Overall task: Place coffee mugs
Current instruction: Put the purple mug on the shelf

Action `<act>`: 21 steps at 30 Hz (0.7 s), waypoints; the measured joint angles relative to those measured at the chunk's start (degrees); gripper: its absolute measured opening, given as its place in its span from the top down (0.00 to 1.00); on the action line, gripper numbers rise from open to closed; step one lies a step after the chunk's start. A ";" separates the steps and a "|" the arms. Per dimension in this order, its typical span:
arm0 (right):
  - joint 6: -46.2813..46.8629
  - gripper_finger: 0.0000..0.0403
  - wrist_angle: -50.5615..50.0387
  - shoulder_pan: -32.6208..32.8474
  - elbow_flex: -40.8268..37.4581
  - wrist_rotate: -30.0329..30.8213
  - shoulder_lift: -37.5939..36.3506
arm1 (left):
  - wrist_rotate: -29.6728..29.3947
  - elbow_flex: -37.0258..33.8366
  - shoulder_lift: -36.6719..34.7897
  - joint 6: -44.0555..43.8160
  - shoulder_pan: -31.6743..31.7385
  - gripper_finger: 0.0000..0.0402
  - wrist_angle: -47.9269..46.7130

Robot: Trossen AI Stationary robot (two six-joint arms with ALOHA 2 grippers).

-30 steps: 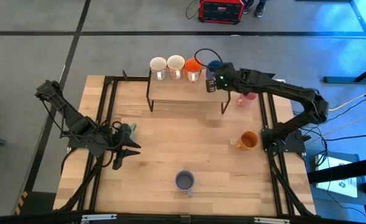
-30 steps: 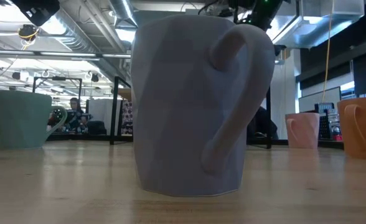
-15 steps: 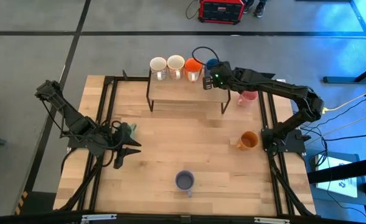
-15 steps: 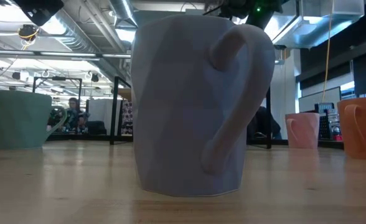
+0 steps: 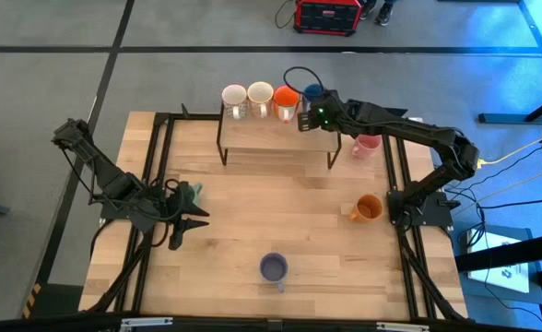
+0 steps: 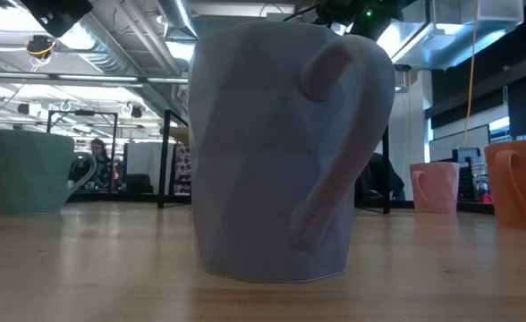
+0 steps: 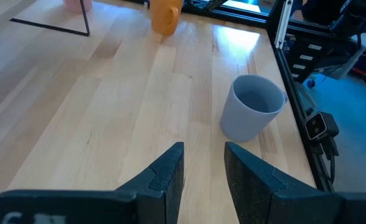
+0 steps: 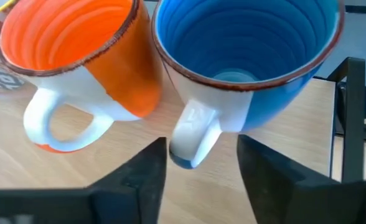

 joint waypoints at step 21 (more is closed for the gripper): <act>-4.09 0.46 -17.68 23.84 10.58 -13.29 -1.78 | 0.17 0.00 0.00 -0.05 0.00 0.73 -0.02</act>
